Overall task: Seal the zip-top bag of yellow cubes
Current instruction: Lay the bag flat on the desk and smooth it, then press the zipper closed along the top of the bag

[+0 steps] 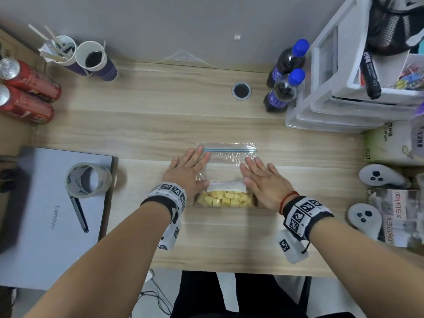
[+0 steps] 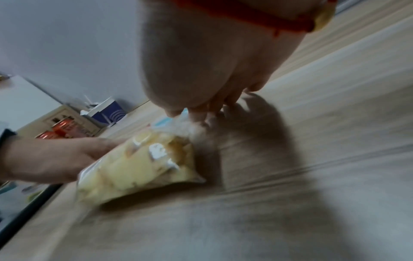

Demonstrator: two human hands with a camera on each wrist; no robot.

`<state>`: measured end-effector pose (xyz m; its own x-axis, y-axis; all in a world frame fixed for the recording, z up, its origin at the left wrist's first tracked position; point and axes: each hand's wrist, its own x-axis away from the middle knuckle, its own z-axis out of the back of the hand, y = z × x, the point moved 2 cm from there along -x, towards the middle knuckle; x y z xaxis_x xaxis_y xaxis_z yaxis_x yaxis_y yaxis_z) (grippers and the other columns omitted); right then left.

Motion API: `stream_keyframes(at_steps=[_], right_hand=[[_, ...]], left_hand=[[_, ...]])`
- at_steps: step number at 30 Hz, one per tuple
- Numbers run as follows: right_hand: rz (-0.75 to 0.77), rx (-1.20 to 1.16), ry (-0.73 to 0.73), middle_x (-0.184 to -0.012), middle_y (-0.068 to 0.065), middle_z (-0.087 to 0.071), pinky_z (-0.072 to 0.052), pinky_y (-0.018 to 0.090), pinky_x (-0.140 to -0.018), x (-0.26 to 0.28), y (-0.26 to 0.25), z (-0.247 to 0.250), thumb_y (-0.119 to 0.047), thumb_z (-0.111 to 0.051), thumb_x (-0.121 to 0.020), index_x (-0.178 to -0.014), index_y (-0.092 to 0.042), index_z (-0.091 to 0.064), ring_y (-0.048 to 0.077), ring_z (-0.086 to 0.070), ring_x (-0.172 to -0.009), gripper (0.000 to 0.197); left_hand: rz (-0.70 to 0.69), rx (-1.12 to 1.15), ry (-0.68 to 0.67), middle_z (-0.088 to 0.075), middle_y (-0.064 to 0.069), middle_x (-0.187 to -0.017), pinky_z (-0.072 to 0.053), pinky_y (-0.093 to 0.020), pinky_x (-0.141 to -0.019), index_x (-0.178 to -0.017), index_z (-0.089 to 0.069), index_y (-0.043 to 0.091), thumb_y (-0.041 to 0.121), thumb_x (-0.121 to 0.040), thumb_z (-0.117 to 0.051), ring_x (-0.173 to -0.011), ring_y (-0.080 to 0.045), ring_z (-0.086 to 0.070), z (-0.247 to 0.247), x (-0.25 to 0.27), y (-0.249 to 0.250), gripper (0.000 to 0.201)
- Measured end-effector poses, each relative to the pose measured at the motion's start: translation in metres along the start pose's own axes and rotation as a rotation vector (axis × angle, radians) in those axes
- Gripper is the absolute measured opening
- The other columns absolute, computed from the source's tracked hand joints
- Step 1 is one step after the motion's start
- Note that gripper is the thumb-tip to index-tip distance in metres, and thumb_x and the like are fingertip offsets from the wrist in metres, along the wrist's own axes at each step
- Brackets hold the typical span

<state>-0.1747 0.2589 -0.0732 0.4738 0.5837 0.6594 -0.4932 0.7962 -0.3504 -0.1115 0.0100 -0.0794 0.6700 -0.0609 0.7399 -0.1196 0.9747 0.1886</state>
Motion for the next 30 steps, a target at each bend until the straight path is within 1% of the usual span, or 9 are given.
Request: stream_keyframes(at_steps=[3,5,6,8,12,16,20,25,30], right_hand=[[-0.068,-0.03,0.036,-0.161,-0.012,0.004,0.0,0.042,-0.122,0.005,0.017,0.009,-0.052,-0.008,-0.099,-0.151,-0.04,-0.013,0.019,0.009,-0.15,0.054],[-0.156,-0.037,0.191,-0.154,-0.005,-0.034,-0.026,0.047,-0.117,0.008,0.029,0.021,-0.051,-0.019,-0.097,-0.137,-0.039,-0.045,0.03,-0.025,-0.144,0.049],[-0.23,-0.058,0.314,-0.13,0.0,-0.057,-0.044,0.043,-0.1,0.009,0.033,0.032,-0.052,-0.027,-0.093,-0.116,-0.032,-0.061,0.033,-0.048,-0.125,0.045],[-0.369,-0.163,0.513,-0.084,0.004,-0.068,-0.047,0.031,-0.07,0.003,0.04,0.052,-0.052,-0.046,-0.088,-0.083,-0.02,-0.066,0.032,-0.064,-0.089,0.038],[-0.457,-0.498,0.489,-0.09,-0.004,-0.074,-0.047,0.026,-0.082,-0.034,0.03,0.07,-0.05,-0.074,-0.074,-0.096,-0.021,-0.068,0.017,-0.064,-0.089,0.037],[-0.525,-0.843,0.379,-0.096,0.001,-0.073,-0.055,0.038,-0.092,-0.061,0.023,0.063,-0.037,-0.085,-0.066,-0.091,-0.02,-0.068,0.021,-0.069,-0.092,0.034],[-0.506,-0.912,0.425,-0.082,0.004,-0.074,-0.059,0.041,-0.084,-0.061,0.024,0.059,-0.029,-0.085,-0.069,-0.072,-0.023,-0.067,0.023,-0.072,-0.083,0.019],[-0.48,-0.89,0.454,-0.076,-0.002,-0.072,-0.059,0.038,-0.083,-0.056,0.029,0.059,-0.033,-0.085,-0.068,-0.074,-0.023,-0.073,0.02,-0.071,-0.08,0.016],[-0.436,-0.748,0.492,-0.077,-0.002,-0.067,-0.047,0.022,-0.077,-0.049,0.024,0.068,-0.029,-0.077,-0.078,-0.09,-0.013,-0.076,0.014,-0.061,-0.077,0.02]], left_hand=[[0.004,-0.002,-0.013,0.042,0.014,-0.147,0.007,-0.044,-0.118,-0.14,0.033,0.04,0.063,-0.088,-0.044,-0.139,-0.011,0.029,0.003,0.001,0.002,0.095],[0.005,0.001,-0.014,0.042,0.015,-0.146,0.008,-0.044,-0.118,-0.139,0.033,0.041,0.063,-0.087,-0.047,-0.139,-0.01,0.03,0.004,0.001,0.003,0.098],[0.006,0.002,-0.011,0.042,0.015,-0.146,0.008,-0.044,-0.118,-0.139,0.033,0.041,0.062,-0.087,-0.047,-0.138,-0.01,0.03,0.005,0.001,0.003,0.098],[0.007,0.005,-0.005,0.042,0.015,-0.147,0.008,-0.044,-0.117,-0.14,0.033,0.041,0.062,-0.087,-0.048,-0.138,-0.01,0.031,0.005,0.001,0.002,0.099],[0.007,0.015,0.001,0.041,0.015,-0.147,0.008,-0.044,-0.118,-0.14,0.032,0.041,0.061,-0.087,-0.049,-0.14,-0.011,0.029,0.003,0.0,0.003,0.1],[0.011,0.035,0.006,0.041,0.017,-0.147,0.007,-0.044,-0.118,-0.141,0.03,0.042,0.06,-0.087,-0.05,-0.141,-0.01,0.028,0.003,-0.003,0.003,0.099],[0.014,0.041,0.009,0.04,0.016,-0.148,0.007,-0.044,-0.119,-0.141,0.03,0.042,0.059,-0.087,-0.051,-0.141,-0.011,0.028,0.003,-0.002,0.002,0.099],[0.025,0.032,0.02,0.04,0.015,-0.148,0.004,-0.044,-0.12,-0.143,0.028,0.039,0.057,-0.088,-0.051,-0.143,-0.011,0.025,0.007,0.0,0.007,0.098],[0.041,0.045,0.002,0.04,0.015,-0.147,0.002,-0.045,-0.12,-0.142,0.029,0.038,0.055,-0.089,-0.052,-0.143,-0.011,0.025,0.011,0.001,0.01,0.098]])
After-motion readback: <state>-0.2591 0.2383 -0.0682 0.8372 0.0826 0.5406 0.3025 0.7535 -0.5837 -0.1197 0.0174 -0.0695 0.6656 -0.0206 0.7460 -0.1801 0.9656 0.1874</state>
